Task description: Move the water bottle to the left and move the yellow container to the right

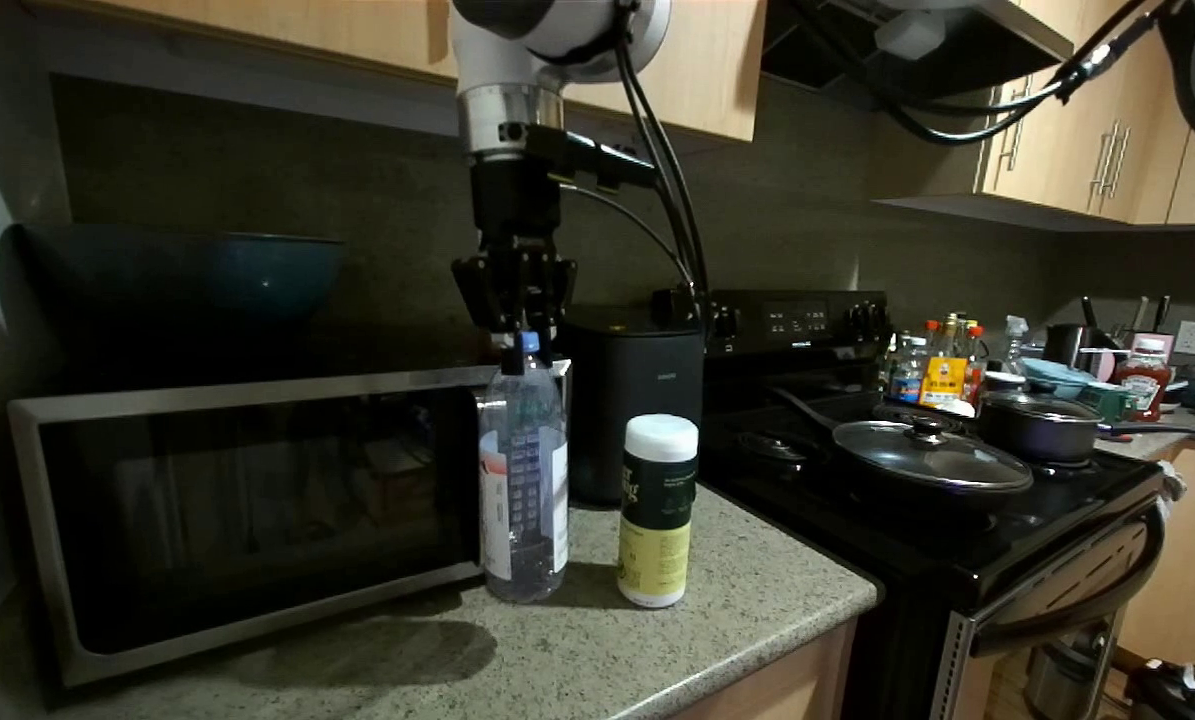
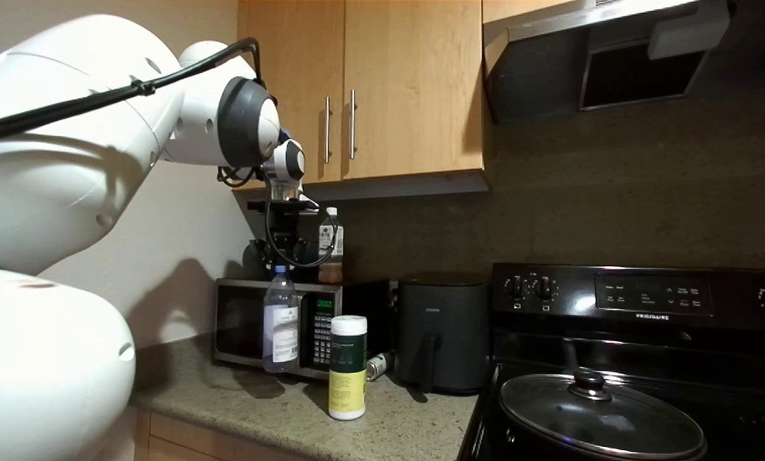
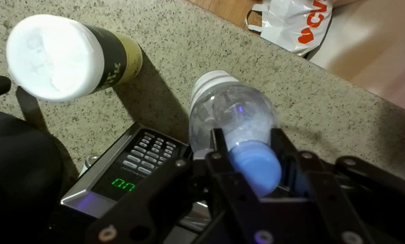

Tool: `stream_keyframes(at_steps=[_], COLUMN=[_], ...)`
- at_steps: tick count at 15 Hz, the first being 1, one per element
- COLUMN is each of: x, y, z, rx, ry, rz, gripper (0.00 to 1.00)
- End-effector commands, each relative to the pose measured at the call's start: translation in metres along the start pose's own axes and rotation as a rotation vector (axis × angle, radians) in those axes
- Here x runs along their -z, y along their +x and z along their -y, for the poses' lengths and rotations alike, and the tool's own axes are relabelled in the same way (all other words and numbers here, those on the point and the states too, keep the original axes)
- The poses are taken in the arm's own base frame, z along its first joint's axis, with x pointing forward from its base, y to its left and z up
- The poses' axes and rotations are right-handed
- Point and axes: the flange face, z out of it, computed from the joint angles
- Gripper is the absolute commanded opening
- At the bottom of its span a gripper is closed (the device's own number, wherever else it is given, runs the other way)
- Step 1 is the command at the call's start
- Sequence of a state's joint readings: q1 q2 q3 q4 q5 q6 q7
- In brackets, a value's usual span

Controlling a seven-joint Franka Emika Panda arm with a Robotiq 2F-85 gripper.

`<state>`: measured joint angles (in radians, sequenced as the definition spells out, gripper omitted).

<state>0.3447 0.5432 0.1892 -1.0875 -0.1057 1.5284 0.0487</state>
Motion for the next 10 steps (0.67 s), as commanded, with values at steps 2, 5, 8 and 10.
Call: stream_keyframes(at_steps=[2, 5, 8, 10], x=[-0.022, -0.040, -0.051, -0.056], y=[-0.001, 0.002, 0.004, 0.006], z=[-0.001, -0.003, -0.004, -0.005], rx=[-0.012, -0.010, -0.010, -0.007], ry=[0.021, 0.008, 0.011, 0.010], rz=[0.026, 0.044, 0.049, 0.043], gripper=[0.12, 0.12, 0.12, 0.12])
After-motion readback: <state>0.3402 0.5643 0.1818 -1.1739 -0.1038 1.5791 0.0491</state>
